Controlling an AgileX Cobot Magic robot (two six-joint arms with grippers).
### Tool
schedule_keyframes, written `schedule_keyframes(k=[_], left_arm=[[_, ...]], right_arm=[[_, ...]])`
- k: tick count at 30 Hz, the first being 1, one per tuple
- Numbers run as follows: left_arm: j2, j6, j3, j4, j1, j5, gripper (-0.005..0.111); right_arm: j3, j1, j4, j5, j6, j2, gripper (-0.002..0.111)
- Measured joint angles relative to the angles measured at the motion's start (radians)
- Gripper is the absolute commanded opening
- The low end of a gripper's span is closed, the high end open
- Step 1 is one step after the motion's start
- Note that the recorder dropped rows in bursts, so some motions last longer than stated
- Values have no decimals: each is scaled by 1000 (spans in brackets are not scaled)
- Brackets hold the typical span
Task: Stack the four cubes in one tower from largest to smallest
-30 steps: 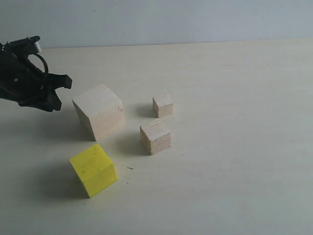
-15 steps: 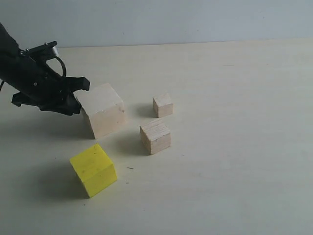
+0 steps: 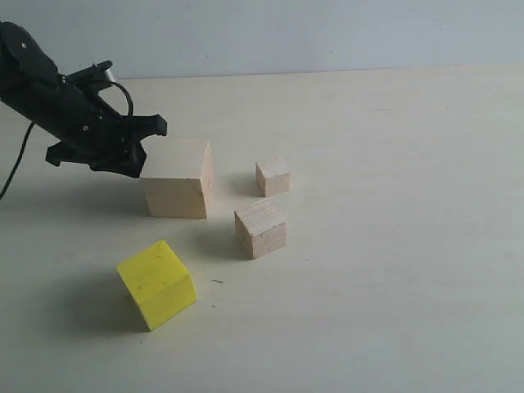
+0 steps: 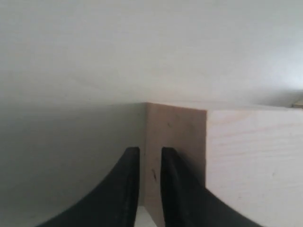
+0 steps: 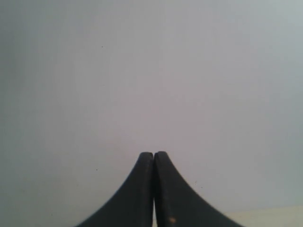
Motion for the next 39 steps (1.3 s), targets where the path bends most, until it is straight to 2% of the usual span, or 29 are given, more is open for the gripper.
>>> schedule_keyframes(k=[12,20,29,39], left_arm=[[7,2,0,-14,-89,-21,19],[7,2,0,-23,-101,-24,19],[7,2,0,-31,-154,-12,19],[7,2,0,-33,-158,-9,19]], right_arm=[[0,0,0,0,0,0,0],[0,0,0,0,0,0,0],[0,0,0,0,0,0,0],[0,0,0,0,0,0,0]])
